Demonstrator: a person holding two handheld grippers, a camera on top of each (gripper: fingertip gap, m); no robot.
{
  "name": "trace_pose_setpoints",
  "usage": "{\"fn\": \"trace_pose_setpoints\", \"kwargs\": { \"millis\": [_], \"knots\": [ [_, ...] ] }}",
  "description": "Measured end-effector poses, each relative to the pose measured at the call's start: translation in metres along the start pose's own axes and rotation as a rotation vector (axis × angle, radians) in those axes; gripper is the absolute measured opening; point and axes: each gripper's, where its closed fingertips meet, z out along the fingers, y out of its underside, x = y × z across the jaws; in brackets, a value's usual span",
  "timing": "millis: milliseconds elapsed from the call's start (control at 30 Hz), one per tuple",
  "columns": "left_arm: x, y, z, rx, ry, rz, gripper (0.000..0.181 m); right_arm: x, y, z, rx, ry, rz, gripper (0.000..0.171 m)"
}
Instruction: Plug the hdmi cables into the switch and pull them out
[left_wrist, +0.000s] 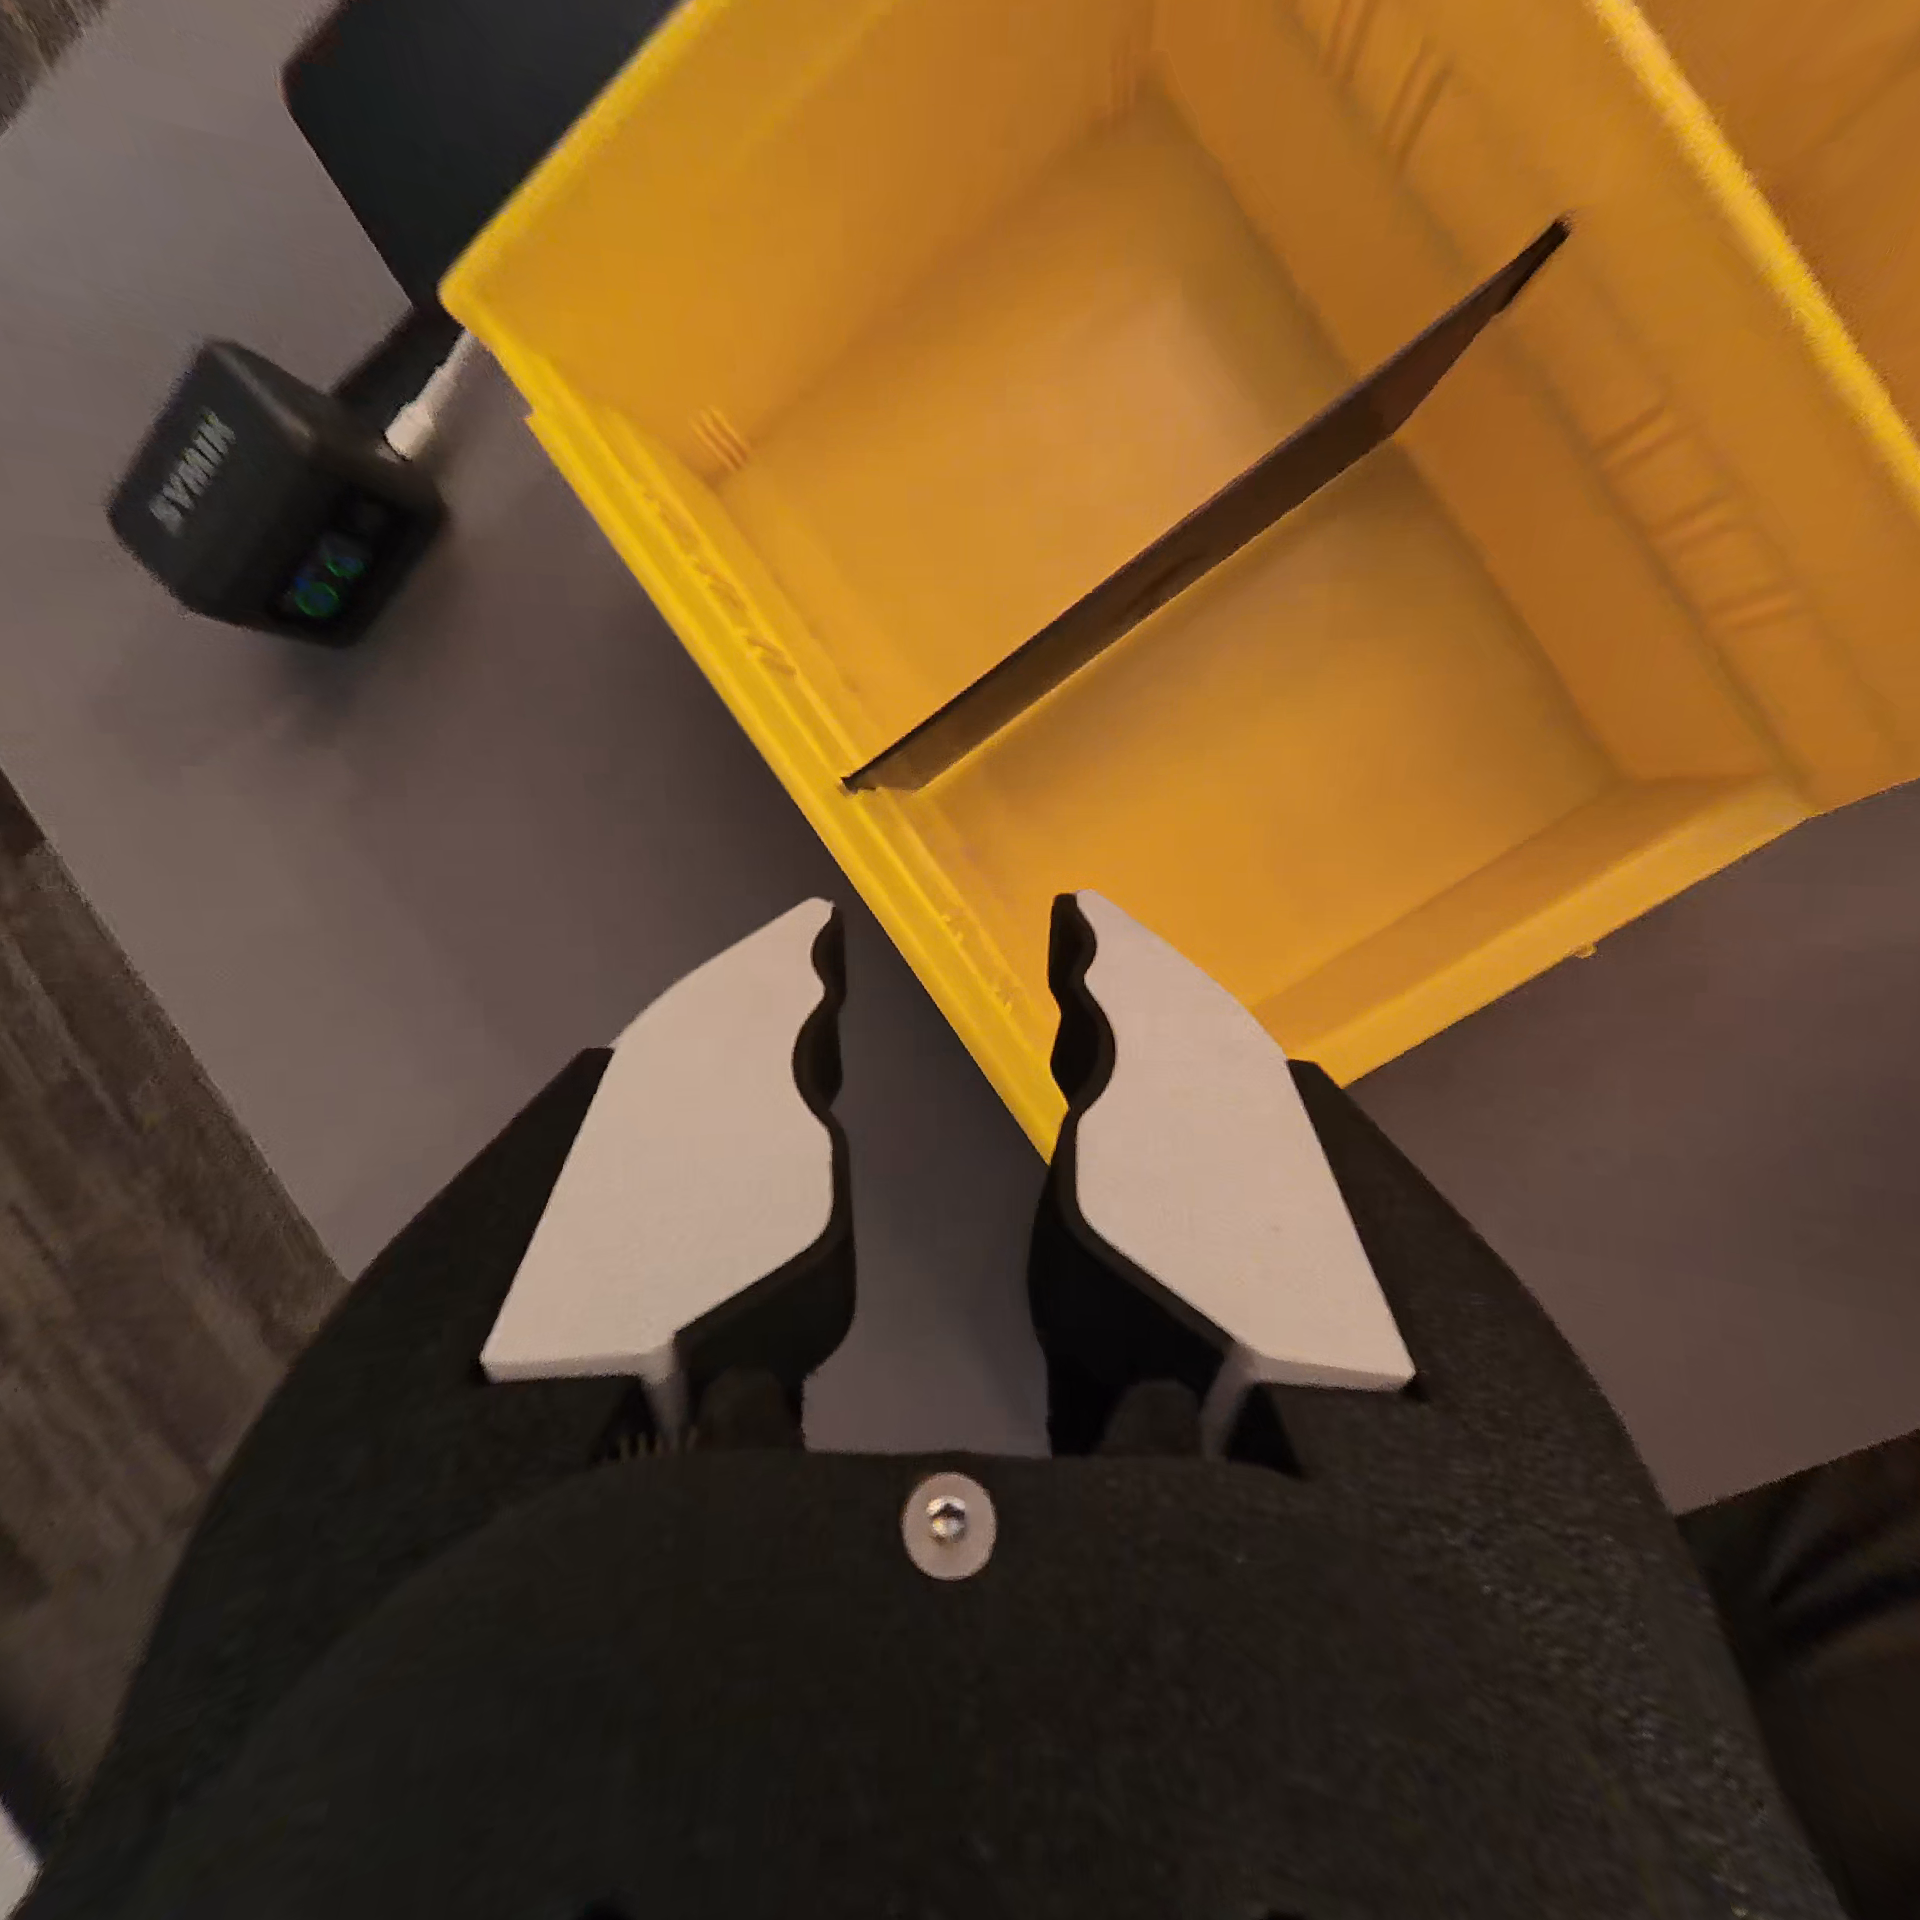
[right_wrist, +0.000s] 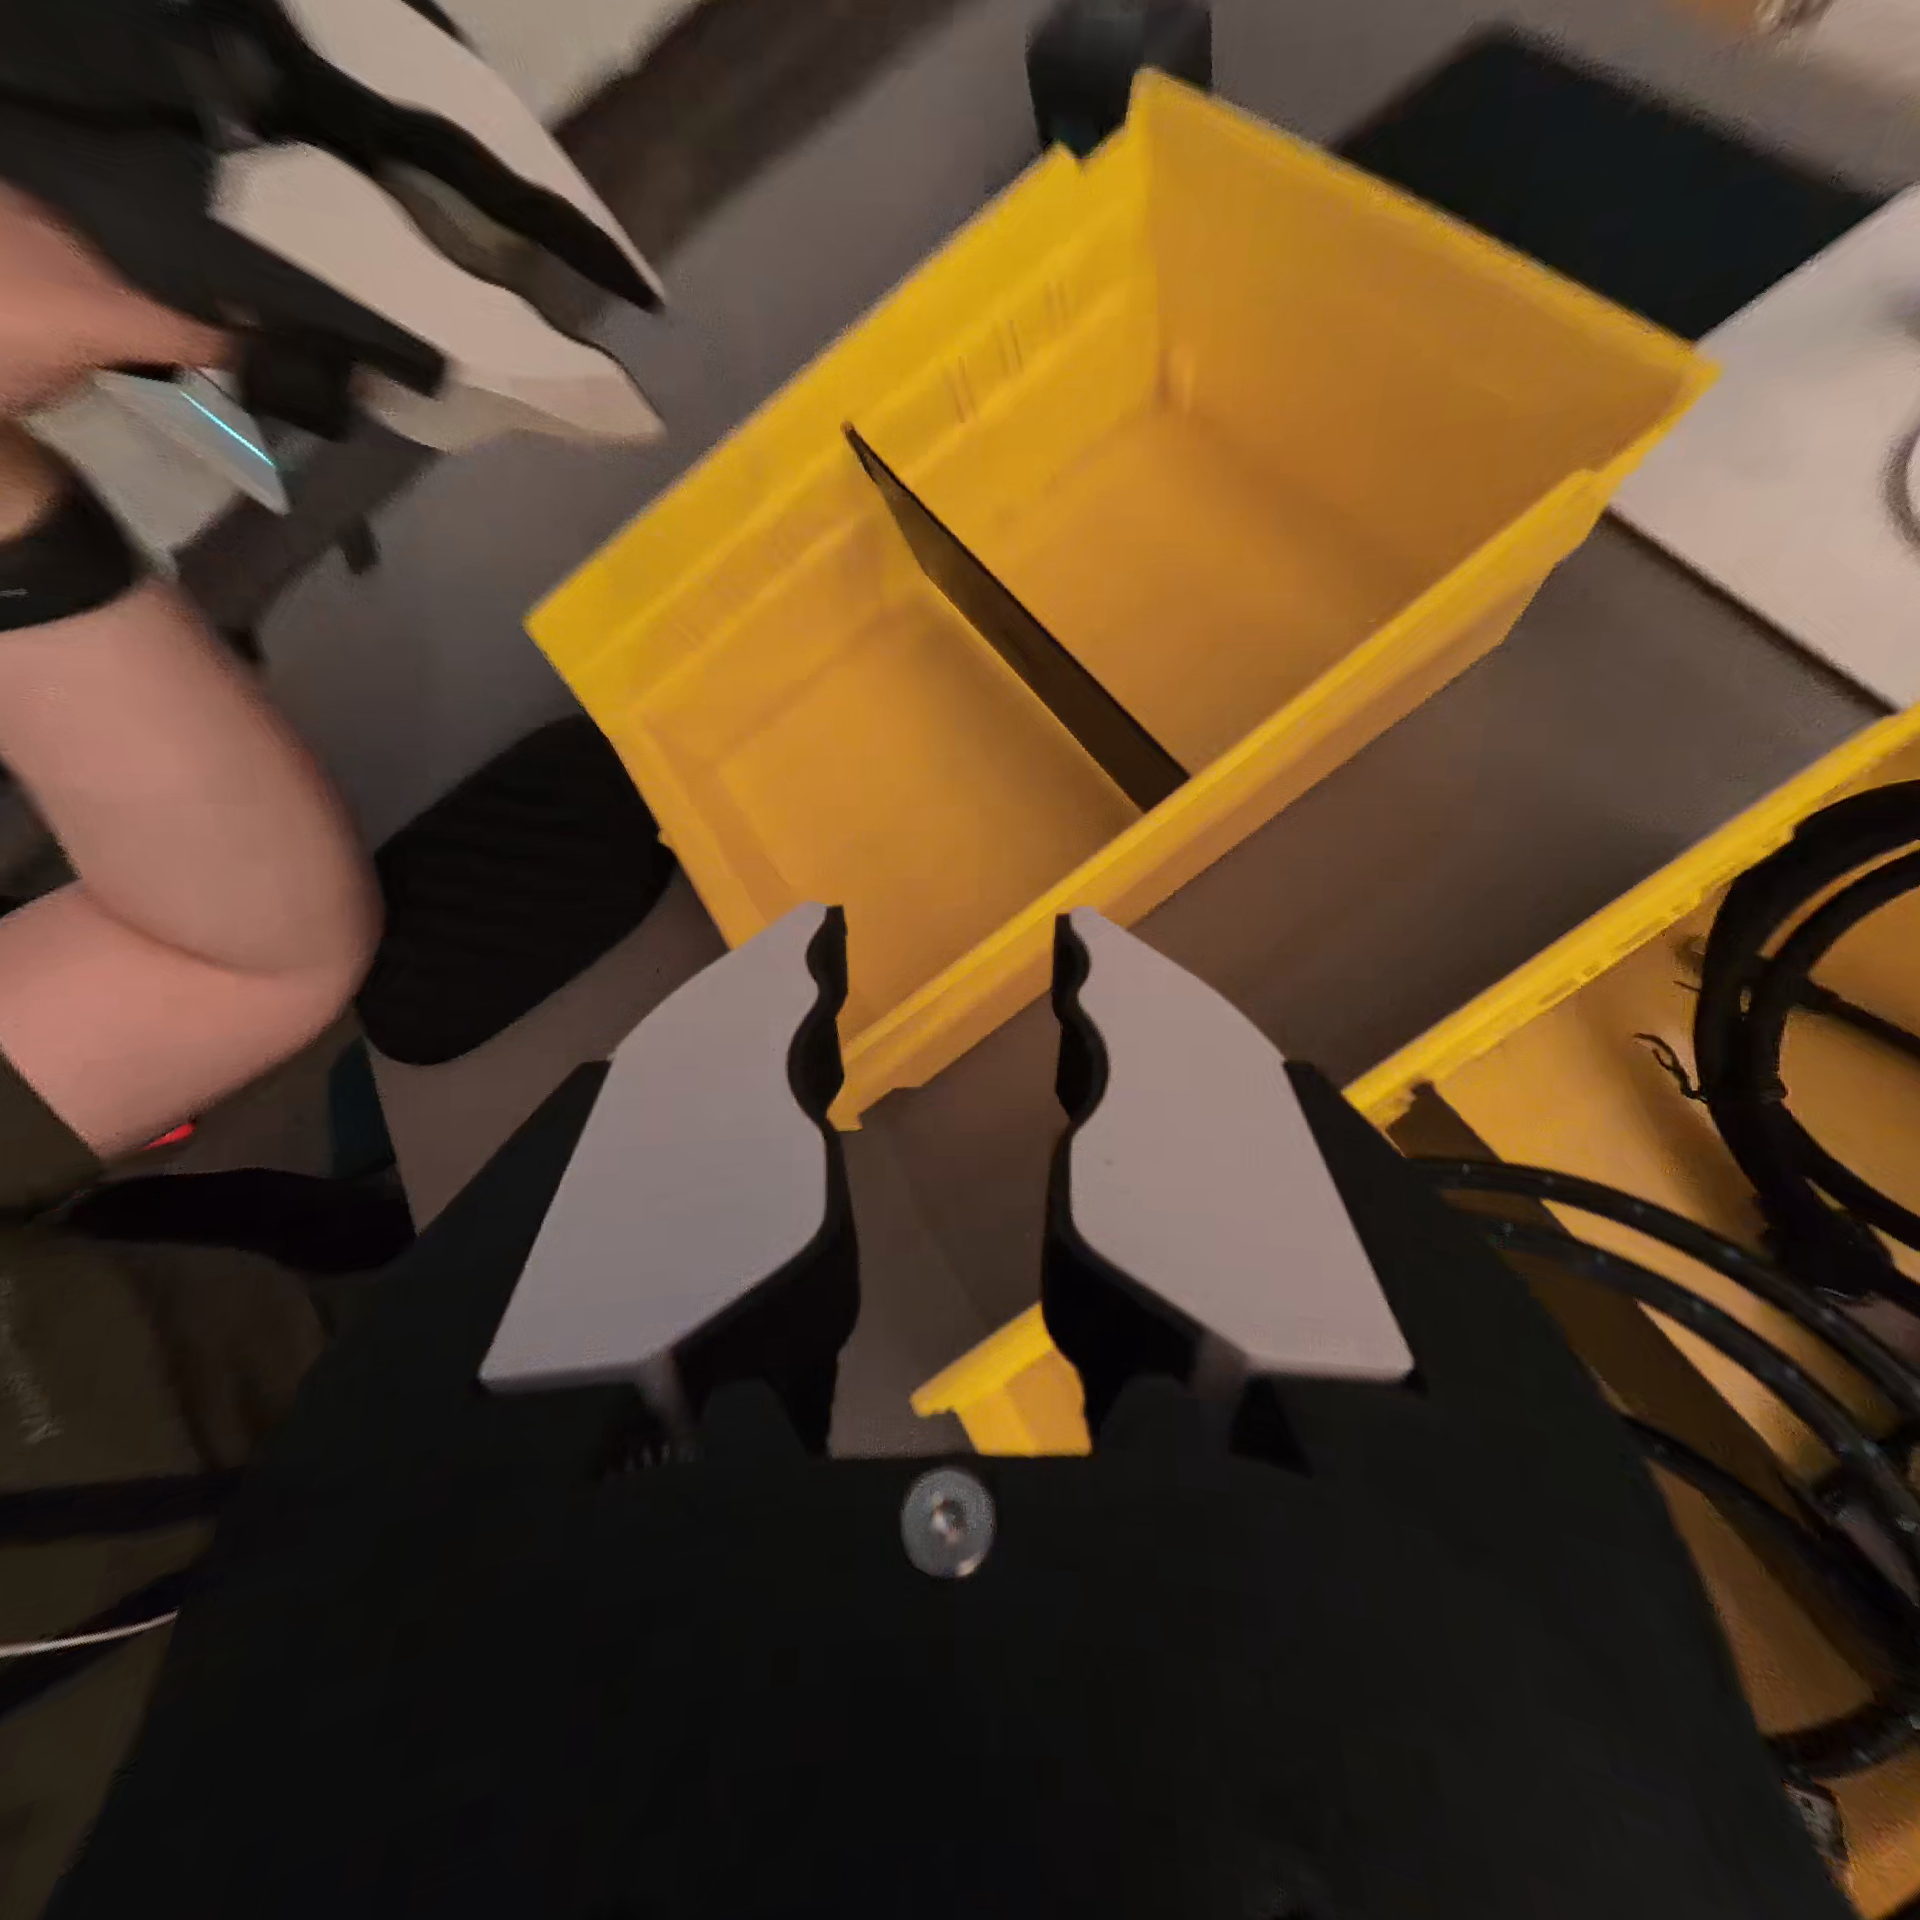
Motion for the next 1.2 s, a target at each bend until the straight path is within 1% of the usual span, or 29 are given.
{"fn": "trace_pose_setpoints", "kwargs": {
  "millis": [67, 167, 267, 367, 500, 600, 733, 933, 1033, 1133, 1200],
  "knots": [
    [0.001, 0.000, -0.004, 0.016, 0.006, 0.011, 0.036, 0.010, -0.003, 0.018, -0.094, 0.053, 0.043, 0.039],
    [0.000, 0.002, -0.008, 0.021, 0.002, 0.024, 0.037, 0.026, 0.005, 0.037, -0.263, 0.159, 0.075, 0.039],
    [0.001, 0.002, -0.011, 0.036, 0.006, 0.022, 0.036, 0.027, 0.015, 0.055, -0.355, 0.177, 0.157, 0.039],
    [0.003, 0.000, -0.014, 0.051, 0.014, 0.030, 0.035, 0.037, 0.022, 0.068, -0.414, 0.233, 0.234, 0.039],
    [0.008, -0.001, -0.015, 0.054, 0.023, 0.055, 0.035, 0.037, 0.030, 0.086, -0.450, 0.222, 0.402, 0.039],
    [0.011, -0.001, -0.014, 0.054, 0.030, 0.070, 0.035, 0.041, 0.043, 0.093, -0.498, 0.267, 0.438, 0.037],
    [0.011, -0.002, -0.015, 0.061, 0.038, 0.074, 0.034, 0.049, 0.050, 0.099, -0.502, 0.319, 0.504, 0.021],
    [0.007, 0.000, -0.015, 0.063, 0.038, 0.067, 0.032, 0.054, 0.058, 0.107, -0.576, 0.335, 0.562, 0.015],
    [0.006, 0.000, -0.016, 0.069, 0.037, 0.068, 0.031, 0.056, 0.059, 0.106, -0.627, 0.340, 0.545, 0.013],
    [-0.001, -0.006, -0.023, 0.122, 0.009, 0.053, 0.027, 0.059, 0.059, 0.105, -0.647, 0.338, 0.543, 0.009],
    [-0.008, -0.016, -0.036, 0.216, -0.010, 0.017, 0.028, 0.062, 0.058, 0.103, -0.667, 0.330, 0.530, 0.008]
  ]
}}
